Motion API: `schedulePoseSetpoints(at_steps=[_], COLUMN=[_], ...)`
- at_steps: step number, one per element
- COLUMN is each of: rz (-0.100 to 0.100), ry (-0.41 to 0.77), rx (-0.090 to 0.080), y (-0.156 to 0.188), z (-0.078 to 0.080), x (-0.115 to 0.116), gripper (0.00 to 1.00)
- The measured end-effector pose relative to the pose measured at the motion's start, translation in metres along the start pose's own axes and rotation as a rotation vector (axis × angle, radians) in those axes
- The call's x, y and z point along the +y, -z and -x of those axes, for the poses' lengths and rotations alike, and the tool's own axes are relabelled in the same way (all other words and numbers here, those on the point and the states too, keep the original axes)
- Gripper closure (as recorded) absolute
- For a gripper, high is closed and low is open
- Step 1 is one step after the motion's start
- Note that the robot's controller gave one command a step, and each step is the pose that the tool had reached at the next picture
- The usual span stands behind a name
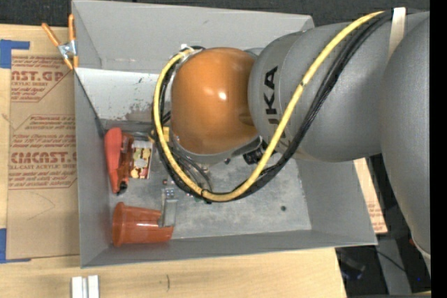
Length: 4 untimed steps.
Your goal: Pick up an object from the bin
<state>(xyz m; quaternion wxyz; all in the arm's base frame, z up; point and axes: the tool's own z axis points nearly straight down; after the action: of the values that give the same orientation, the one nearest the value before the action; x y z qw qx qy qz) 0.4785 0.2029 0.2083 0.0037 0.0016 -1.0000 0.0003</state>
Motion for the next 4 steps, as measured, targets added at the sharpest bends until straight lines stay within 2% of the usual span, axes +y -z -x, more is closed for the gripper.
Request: schedulePoseSetpoints(at_steps=[1, 2, 3, 4], rz=[0.002, 0.003, 0.001, 0.004], ry=[-0.002, 0.051, 0.239, 0.125], rx=[-0.008, -0.013, -0.008, -0.012], y=[0.004, -0.037, -0.090, -0.139], z=[0.002, 0.005, 0.014, 0.007], x=[-0.001, 0.001, -0.004, -0.001], gripper=[0.00, 0.00, 0.00, 1.00])
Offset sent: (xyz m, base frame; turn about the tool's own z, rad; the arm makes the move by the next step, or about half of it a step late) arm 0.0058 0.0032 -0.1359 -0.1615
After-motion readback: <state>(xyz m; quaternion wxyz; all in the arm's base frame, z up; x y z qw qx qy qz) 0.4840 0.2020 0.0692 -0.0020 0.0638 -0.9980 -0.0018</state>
